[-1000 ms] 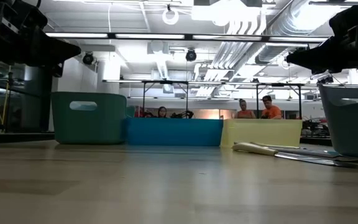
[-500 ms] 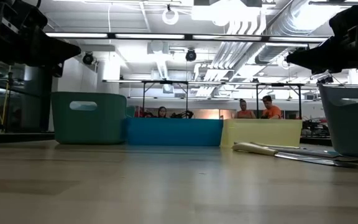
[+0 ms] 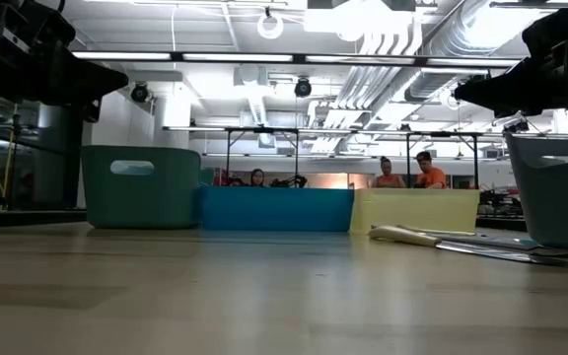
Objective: Sort silverware by color (type)
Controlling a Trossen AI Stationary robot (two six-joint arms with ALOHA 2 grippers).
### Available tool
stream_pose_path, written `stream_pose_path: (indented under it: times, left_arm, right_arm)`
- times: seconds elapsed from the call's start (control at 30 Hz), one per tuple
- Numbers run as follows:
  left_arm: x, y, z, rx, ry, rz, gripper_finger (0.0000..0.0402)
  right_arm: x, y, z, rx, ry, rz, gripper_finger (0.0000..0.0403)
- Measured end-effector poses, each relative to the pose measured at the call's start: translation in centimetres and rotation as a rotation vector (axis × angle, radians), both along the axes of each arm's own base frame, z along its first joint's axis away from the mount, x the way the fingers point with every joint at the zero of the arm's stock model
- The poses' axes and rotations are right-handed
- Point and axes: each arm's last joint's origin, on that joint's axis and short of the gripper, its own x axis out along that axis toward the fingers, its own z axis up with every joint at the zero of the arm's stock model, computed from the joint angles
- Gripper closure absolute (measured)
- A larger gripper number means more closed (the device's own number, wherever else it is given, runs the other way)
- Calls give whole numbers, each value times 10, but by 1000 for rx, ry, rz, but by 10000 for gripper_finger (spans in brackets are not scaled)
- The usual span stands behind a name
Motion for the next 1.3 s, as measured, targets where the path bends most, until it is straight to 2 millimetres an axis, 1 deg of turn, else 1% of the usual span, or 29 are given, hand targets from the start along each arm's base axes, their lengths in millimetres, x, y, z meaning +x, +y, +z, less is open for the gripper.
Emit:
stream_pose_path:
  times: [0.2, 0.23, 0.37, 0.4, 0.53, 0.67, 0.73, 0.8, 0.87, 0.97, 1.03, 1.13, 1.23, 1.3]
  left_arm:
    - [0, 0, 0, 0, 0, 0, 401]
    - [0, 0, 0, 0, 0, 0, 401]
    - [0, 0, 0, 0, 0, 0, 401]
    - [0, 0, 0, 0, 0, 0, 401]
    - [0, 0, 0, 0, 0, 0, 401]
    - [0, 0, 0, 0, 0, 0, 401]
    - [0, 0, 0, 0, -1, 0, 401]
    - [0, 0, 0, 0, -1, 0, 401]
    - [0, 0, 0, 0, 0, 0, 401]
    - [0, 0, 0, 0, -1, 1, 401]
    - [0, 0, 0, 0, -1, 0, 401]
    - [0, 0, 0, 0, 0, 0, 401]
    - [0, 0, 0, 0, -1, 0, 401]
    - [0, 0, 0, 0, 0, 0, 401]
  right_arm:
    - [0, 0, 2, 12, -26, 2, 402]
    - [0, 0, 4, 44, -60, 14, 402]
    - [-2, 2, 18, 265, -249, 89, 402]
    - [-3, 2, 22, 294, -291, 98, 402]
    - [-7, 0, 33, 304, -418, 73, 402]
    - [-9, -1, 41, 366, -526, 65, 402]
    - [-9, -1, 47, 371, -586, 72, 401]
    - [-7, -1, 56, 368, -594, 65, 395]
    - [-3, -2, 69, 358, -572, 28, 381]
    - [13, -3, 87, 341, -469, -15, 351]
    - [29, -3, 100, 339, -376, -29, 329]
    - [58, -3, 113, 338, -177, -57, 303]
    - [87, -3, 117, 372, 33, -94, 287]
    - [106, -3, 120, 399, 138, -118, 281]
